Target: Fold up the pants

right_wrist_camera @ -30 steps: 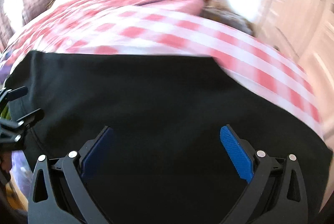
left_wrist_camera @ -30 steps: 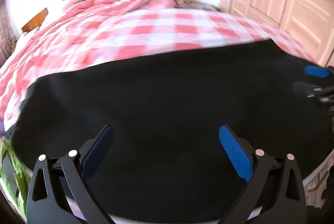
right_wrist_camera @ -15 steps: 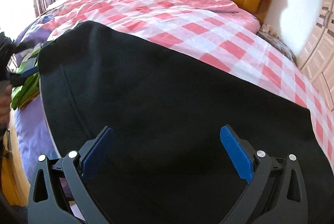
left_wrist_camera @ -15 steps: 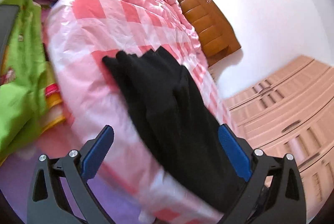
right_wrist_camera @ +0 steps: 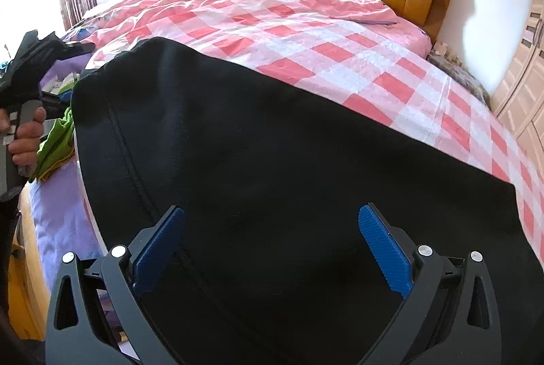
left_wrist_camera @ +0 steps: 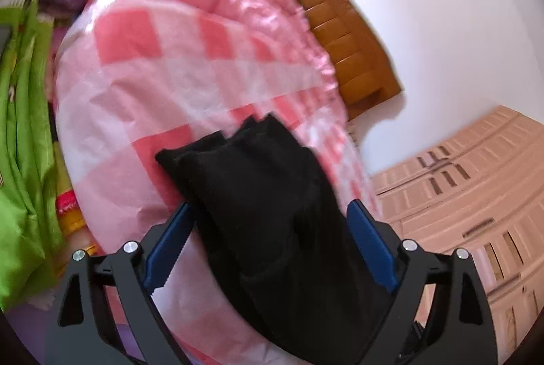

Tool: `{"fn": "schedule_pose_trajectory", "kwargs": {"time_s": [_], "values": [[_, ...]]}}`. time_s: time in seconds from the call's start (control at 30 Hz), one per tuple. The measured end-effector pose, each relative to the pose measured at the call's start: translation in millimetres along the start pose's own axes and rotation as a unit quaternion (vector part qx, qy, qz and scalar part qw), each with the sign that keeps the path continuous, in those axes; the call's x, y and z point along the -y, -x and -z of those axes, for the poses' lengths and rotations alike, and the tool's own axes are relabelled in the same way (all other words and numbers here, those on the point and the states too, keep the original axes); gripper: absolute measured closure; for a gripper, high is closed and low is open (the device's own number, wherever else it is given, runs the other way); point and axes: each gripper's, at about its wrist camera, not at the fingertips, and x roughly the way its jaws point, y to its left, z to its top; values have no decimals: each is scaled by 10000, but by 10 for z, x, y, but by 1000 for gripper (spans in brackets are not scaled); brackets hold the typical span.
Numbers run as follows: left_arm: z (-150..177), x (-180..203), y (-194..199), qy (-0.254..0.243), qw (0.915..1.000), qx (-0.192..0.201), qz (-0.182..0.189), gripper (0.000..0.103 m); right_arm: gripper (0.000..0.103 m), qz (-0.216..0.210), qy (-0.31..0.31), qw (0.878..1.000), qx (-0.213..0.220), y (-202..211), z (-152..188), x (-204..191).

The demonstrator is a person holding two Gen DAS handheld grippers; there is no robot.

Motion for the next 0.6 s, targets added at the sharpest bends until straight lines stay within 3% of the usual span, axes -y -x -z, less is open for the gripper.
{"fn": "schedule_pose_trajectory", "kwargs": {"time_s": [0.13, 0.17, 0.3, 0.33, 0.37, 0.43, 0.5, 0.6], "values": [[-14, -22, -102, -23, 9999, 89, -135, 13, 5, -12, -122, 9999, 58, 45, 14, 70], [-28, -18, -118, -10, 9999, 142, -41, 29, 5, -22, -148, 9999, 62, 46, 11, 78], [-146, -36, -264, 34, 10000, 46, -24, 59, 5, -195, -177, 9996, 104, 36, -45, 47], [-158, -47, -290, 30, 10000, 29, -81, 78, 5, -254, -188, 9994, 111, 26, -58, 28], [-154, -42, -290, 8, 9998, 56, -165, 86, 5, -350, -162, 9992, 63, -9, -67, -4], [-101, 115, -174, -288, 9986, 341, -277, 89, 5, -142, -24, 9995, -298, -163, -46, -53], [33, 562, -3, -1219, 9875, 743, -673, 89, 4, -188, -123, 9990, -377, -233, -9, -31], [328, 1374, 174, -2599, 9565, 1106, -736, 89, 4, -169, -23, 9991, -399, -240, -17, -45]]}}
